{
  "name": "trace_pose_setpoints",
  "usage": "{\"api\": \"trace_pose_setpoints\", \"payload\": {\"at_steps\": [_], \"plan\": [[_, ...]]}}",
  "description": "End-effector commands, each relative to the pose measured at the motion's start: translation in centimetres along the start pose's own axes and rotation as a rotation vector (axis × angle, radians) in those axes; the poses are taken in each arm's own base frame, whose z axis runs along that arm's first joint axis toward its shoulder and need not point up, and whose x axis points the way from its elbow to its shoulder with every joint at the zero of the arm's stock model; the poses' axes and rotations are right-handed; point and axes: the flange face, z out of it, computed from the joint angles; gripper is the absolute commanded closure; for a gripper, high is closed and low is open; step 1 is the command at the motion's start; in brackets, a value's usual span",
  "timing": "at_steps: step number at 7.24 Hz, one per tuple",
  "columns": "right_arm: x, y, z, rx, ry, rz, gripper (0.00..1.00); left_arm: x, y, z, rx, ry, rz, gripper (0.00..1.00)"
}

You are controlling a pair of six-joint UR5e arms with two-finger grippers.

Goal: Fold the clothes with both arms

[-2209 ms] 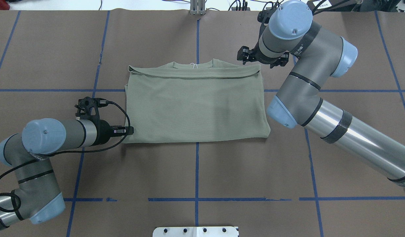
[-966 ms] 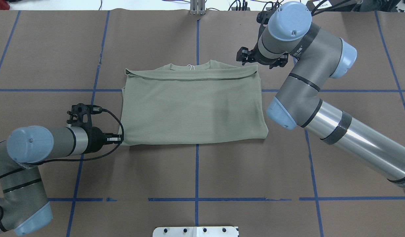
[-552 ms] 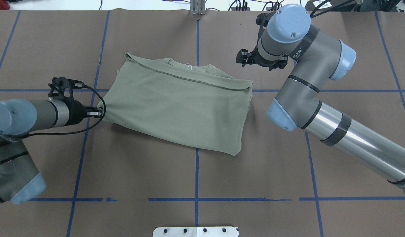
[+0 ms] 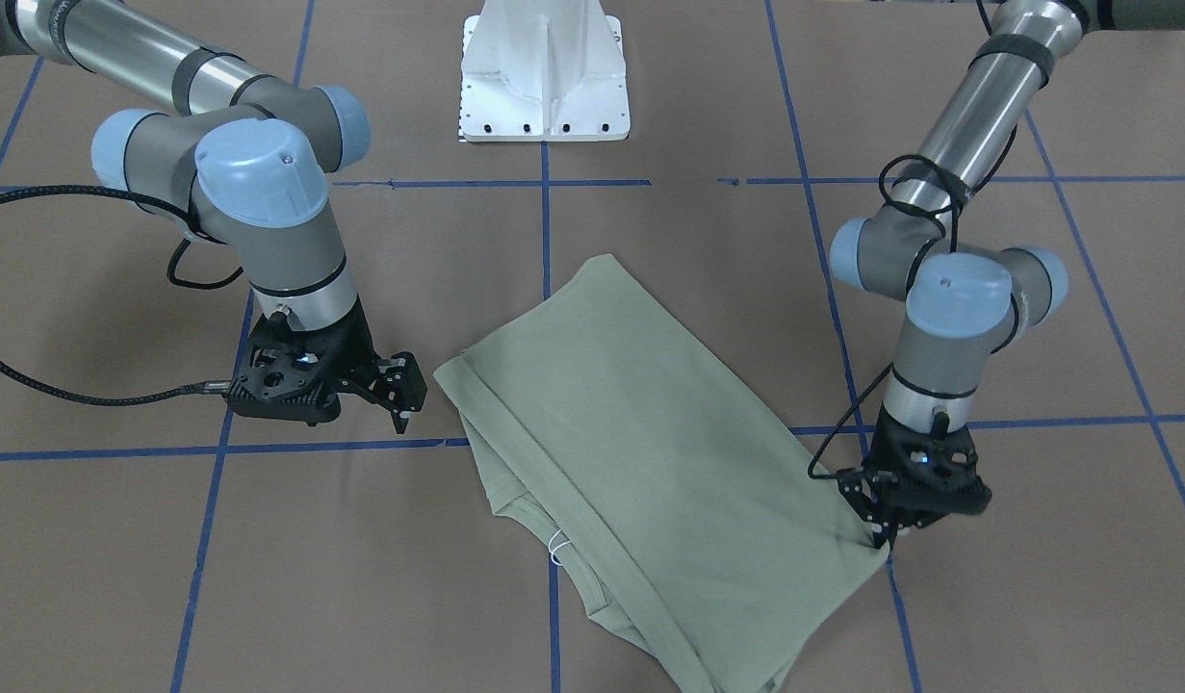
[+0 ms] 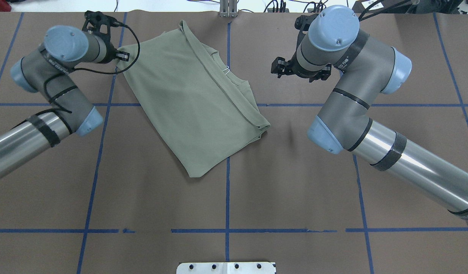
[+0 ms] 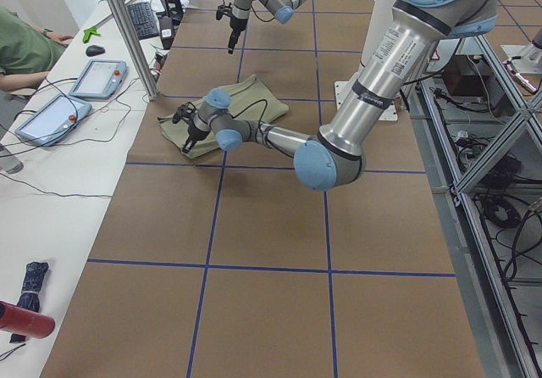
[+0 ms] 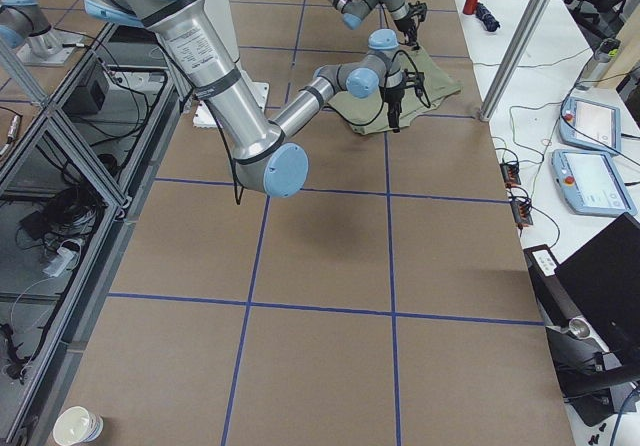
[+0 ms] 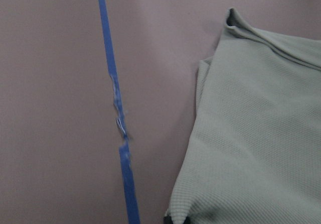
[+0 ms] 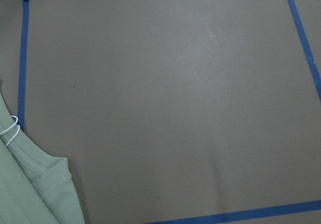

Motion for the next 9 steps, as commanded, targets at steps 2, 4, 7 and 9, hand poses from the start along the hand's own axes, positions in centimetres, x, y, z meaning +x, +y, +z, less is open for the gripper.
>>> {"api": "trace_pose_setpoints", "payload": {"at_steps": [2,4,7,9], "plan": [[-1.8,2.0,0.1,-0.018,-0.019,0.038,0.0,-1.6,-4.6,0.8,0.064,-0.03,0.075,0.01],[-5.6,2.6,-0.7,-0.008,-0.053,0.177,0.04,-1.7,-2.8,-4.6,0.051,0.179,0.076,0.0],[-13.6,1.0,7.1,0.081,-0.119,0.334,0.29,-0.9,1.7,-11.3,0.061,0.308,-0.023,0.0],[-14.3,2.5,9.0,0.071,-0.094,0.319,0.34,1.0,2.9,-11.1,0.044,0.335,-0.048,0.0]]}}
